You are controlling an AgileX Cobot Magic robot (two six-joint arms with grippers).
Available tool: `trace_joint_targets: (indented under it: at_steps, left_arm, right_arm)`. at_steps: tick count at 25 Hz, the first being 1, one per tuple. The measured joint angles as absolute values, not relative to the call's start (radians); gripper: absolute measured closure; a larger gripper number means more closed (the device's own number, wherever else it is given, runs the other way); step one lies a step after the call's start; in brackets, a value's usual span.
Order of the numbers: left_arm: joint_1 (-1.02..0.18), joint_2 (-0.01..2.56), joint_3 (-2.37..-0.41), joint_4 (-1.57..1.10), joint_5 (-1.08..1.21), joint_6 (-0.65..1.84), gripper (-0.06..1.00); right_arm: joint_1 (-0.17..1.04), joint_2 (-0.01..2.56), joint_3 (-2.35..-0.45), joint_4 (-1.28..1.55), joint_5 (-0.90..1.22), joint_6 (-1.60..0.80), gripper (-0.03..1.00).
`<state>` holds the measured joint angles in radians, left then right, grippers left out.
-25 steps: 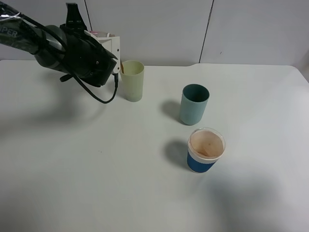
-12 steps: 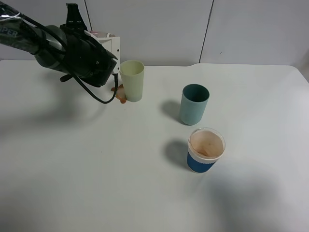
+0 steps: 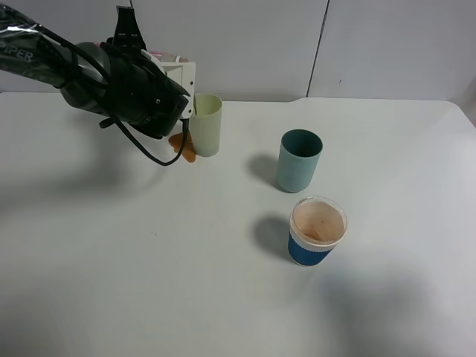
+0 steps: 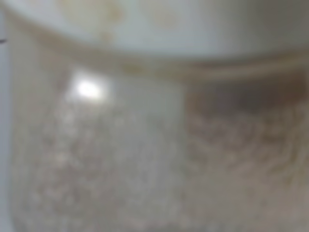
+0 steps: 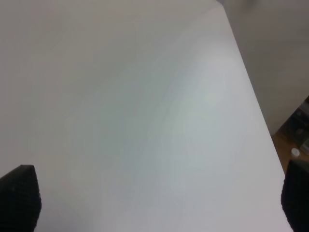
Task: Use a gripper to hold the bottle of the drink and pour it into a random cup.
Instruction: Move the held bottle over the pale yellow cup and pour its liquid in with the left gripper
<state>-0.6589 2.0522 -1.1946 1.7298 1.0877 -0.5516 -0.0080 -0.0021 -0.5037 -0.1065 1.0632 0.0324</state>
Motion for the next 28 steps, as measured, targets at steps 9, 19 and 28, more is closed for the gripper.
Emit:
trace_joint_targets:
  at_steps: [9, 19, 28]
  left_arm:
    - [-0.659, 2.052, -1.195, 1.730, 1.088, -0.519, 0.62]
    - [-0.660, 2.052, -1.195, 1.730, 1.088, -0.511, 0.62]
    - [-0.684, 2.052, -1.195, 1.730, 1.089, -0.481, 0.62]
  right_arm:
    - [-0.008, -0.002, -0.504, -0.107, 1.063, 0.032, -0.02]
    - [-0.008, -0.002, -0.504, -0.107, 1.063, 0.032, -0.02]
    - [-0.008, -0.002, -0.504, -0.107, 1.063, 0.032, -0.02]
